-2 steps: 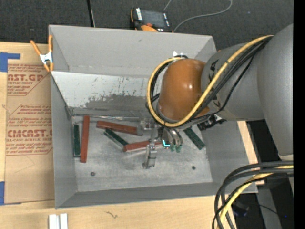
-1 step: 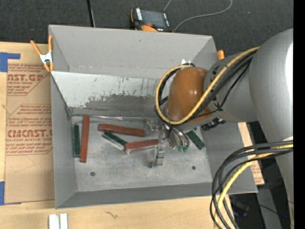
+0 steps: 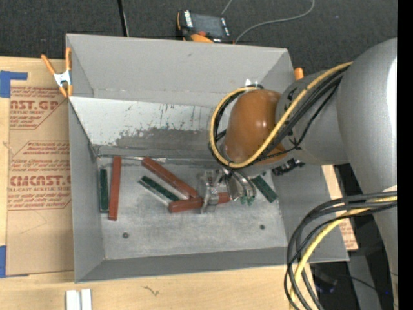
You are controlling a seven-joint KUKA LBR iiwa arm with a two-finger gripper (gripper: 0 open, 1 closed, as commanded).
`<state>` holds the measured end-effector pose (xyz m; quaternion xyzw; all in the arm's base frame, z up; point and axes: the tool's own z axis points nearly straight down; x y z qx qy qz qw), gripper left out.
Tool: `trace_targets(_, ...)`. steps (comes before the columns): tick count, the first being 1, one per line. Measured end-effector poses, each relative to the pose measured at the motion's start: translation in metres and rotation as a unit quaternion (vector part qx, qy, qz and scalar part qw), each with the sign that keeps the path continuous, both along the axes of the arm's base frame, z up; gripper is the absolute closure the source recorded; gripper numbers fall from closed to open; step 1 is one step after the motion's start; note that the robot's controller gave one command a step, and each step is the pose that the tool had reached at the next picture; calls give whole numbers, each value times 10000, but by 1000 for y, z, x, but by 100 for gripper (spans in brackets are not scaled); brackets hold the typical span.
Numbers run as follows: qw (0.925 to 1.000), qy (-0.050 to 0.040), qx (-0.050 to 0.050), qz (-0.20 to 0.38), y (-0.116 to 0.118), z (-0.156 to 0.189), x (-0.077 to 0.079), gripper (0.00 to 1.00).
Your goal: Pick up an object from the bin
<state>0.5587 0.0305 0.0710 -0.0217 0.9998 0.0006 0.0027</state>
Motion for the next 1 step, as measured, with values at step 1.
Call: trace_targets(1, 9916, -23, -11, 1293, 12, 104, 35, 100)
